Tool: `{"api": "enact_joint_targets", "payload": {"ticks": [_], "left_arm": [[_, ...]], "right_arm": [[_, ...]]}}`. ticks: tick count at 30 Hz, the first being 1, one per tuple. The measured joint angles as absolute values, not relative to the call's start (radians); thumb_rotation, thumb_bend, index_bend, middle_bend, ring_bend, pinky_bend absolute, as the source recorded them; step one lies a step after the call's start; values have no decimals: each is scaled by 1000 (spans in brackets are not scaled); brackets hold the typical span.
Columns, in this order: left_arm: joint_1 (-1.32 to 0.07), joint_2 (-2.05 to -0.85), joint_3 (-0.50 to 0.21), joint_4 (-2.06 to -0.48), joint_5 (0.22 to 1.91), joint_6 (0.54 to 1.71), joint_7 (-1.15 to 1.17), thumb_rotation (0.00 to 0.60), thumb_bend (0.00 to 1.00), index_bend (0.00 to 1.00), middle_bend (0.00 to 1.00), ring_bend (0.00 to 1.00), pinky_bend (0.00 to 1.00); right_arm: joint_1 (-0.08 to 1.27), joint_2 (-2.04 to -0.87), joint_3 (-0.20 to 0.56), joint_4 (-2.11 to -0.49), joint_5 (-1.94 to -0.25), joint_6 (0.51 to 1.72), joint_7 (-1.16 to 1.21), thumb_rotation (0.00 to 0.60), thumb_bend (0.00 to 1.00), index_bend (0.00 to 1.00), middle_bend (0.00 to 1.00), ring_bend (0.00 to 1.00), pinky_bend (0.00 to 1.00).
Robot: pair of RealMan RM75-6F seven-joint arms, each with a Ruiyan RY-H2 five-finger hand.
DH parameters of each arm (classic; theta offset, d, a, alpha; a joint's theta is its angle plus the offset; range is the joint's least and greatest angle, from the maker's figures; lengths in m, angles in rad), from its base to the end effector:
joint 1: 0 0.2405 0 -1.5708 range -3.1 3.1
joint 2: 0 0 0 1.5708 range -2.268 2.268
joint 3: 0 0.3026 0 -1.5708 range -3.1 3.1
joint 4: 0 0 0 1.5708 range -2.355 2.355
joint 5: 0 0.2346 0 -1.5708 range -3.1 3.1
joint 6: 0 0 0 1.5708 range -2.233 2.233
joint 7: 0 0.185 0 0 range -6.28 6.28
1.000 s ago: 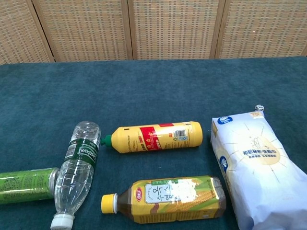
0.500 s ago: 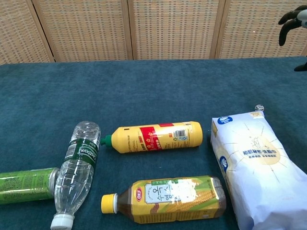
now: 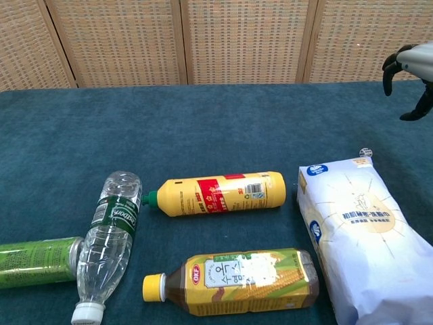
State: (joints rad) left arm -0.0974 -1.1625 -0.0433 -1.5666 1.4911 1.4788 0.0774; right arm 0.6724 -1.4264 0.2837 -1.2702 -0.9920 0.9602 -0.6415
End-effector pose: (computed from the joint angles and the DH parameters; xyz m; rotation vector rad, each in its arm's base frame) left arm -0.3680 0.2312 0.1435 -1.4143 -0.8486 -0.8445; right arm -0.2739 -0.4814 0.0593 1.6051 -0.6144 0.5404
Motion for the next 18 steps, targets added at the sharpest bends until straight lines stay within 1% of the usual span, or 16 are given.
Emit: {"api": "enact_joint_targets", "payload": {"ticks": [9, 18], "left_arm": [[-96, -1164, -42, -1568, 1493, 1482, 81, 600, 147, 0, 0, 0, 0], [-97, -1165, -40, -1566, 1493, 1480, 81, 600, 148, 0, 0, 0, 0]], "right_arm": [[697, -1488, 254, -1204, -973, 931, -611, 600, 260, 406, 151, 54, 136], [714, -1523, 236, -1184, -966, 923, -601, 600, 260, 422, 151, 56, 139]]}}
